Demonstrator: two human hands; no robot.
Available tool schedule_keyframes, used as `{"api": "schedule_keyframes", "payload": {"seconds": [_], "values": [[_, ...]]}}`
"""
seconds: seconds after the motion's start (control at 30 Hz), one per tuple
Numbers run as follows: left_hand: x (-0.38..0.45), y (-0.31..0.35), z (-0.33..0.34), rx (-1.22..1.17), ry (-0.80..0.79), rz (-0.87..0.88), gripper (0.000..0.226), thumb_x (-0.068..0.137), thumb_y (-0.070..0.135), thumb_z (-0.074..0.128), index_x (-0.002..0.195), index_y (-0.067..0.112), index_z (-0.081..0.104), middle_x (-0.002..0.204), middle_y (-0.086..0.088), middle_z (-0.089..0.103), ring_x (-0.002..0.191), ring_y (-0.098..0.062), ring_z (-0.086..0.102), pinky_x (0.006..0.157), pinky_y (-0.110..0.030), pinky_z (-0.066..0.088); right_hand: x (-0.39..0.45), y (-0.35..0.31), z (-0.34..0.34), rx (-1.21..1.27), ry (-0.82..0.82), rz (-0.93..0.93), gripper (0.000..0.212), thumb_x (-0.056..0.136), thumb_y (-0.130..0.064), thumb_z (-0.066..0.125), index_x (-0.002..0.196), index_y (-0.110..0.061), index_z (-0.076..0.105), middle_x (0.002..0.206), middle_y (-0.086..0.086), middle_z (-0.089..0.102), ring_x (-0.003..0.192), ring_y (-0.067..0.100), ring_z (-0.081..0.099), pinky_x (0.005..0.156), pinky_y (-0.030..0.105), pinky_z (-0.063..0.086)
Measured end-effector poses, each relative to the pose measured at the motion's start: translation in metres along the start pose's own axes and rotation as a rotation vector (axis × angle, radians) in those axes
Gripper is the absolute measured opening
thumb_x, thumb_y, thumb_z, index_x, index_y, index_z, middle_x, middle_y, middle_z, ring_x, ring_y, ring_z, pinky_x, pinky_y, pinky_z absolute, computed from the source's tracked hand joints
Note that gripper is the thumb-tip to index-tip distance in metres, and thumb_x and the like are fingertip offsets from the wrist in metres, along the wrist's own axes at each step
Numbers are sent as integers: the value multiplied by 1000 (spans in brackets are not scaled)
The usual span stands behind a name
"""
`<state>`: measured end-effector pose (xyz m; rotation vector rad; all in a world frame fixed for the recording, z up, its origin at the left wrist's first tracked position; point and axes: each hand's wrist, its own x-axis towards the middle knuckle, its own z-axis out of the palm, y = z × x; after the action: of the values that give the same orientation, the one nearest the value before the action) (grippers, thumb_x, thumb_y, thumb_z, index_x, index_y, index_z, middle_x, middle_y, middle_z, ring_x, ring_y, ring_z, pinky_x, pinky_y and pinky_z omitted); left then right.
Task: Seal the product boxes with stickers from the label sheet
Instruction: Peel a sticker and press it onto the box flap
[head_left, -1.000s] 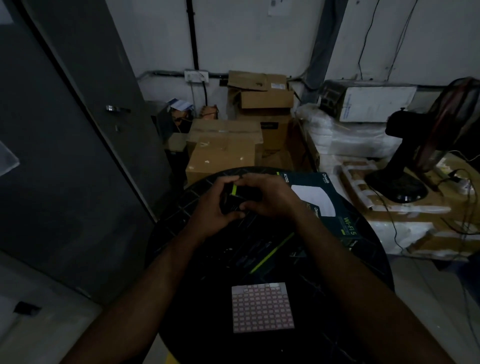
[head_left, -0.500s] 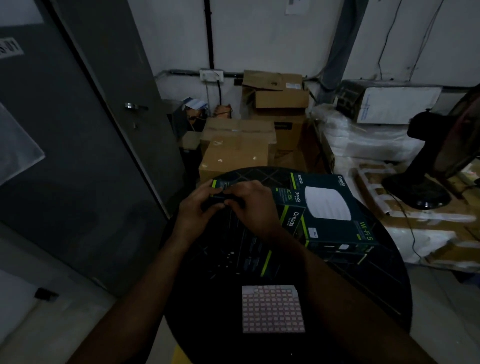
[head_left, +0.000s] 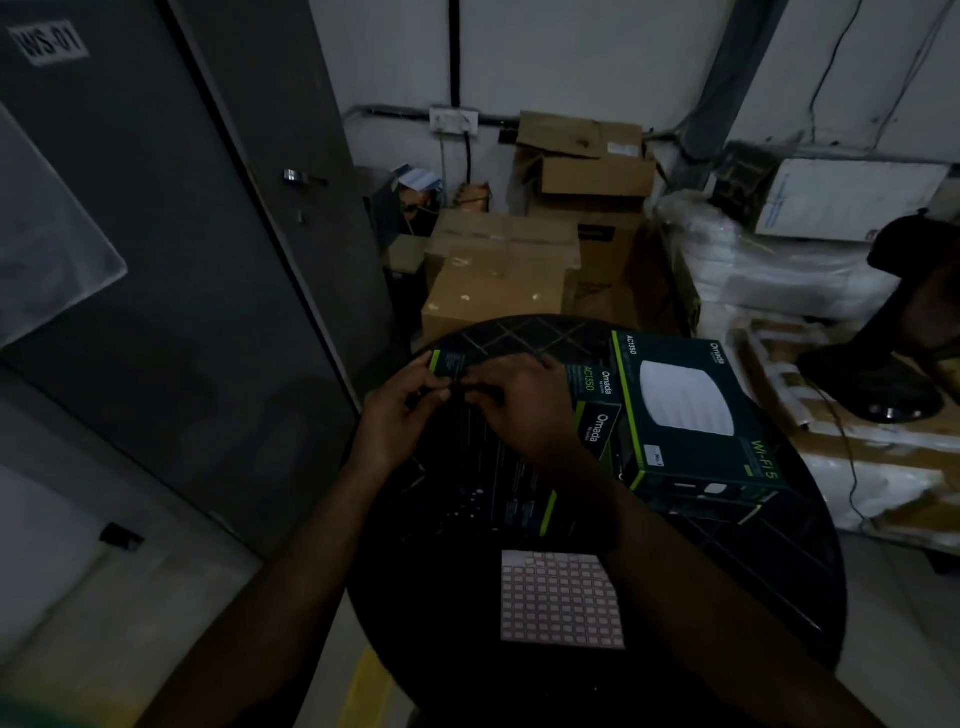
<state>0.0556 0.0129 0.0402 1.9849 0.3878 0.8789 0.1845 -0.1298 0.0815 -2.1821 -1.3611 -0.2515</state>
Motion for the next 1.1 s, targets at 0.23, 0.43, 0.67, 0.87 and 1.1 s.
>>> {"api": "schedule_keyframes", "payload": {"seconds": [0.23, 0.43, 0.67, 0.87, 1.1], "values": [[1, 11, 3, 469, 6, 268, 6, 91, 5, 63, 95, 8, 67, 139, -12, 53, 126, -27, 48, 105, -23, 33, -37, 47, -18, -116, 194, 108, 24, 79, -53, 73, 100, -41, 74, 115, -22, 70, 120, 19, 55, 107, 65, 29], [-3, 12, 3, 394, 63, 266, 12, 93, 2, 62, 102, 3, 70, 122, -9, 67, 118, -23, 58, 100, -35, 48, -43, 64, -21, 64, 160, 106, 30, 82, -47, 66, 111, -48, 70, 122, -23, 67, 125, 17, 53, 106, 48, 41], [-16, 12, 10, 308, 125, 144, 17, 95, 3, 60, 109, 3, 70, 127, -8, 64, 125, -2, 52, 105, -17, 41, -57, 65, -22, 436, 141, 190, 55, 86, -17, 73, 114, -63, 60, 125, -11, 68, 129, 19, 56, 105, 42, 48], [-18, 13, 11, 296, 144, 138, 23, 96, 5, 60, 117, 4, 68, 128, -11, 63, 122, 11, 49, 103, -15, 42, -68, 69, -47, 261, 244, 188, 27, 76, -12, 84, 101, -16, 78, 116, -1, 73, 122, 14, 57, 103, 29, 48], [-20, 21, 18, 407, 109, 134, 28, 95, 3, 54, 122, 4, 62, 131, -10, 61, 132, -16, 50, 109, -28, 41, -73, 94, -60, 273, 183, 120, 25, 84, -5, 75, 105, -19, 78, 119, -3, 72, 123, 17, 60, 106, 29, 46]]}}
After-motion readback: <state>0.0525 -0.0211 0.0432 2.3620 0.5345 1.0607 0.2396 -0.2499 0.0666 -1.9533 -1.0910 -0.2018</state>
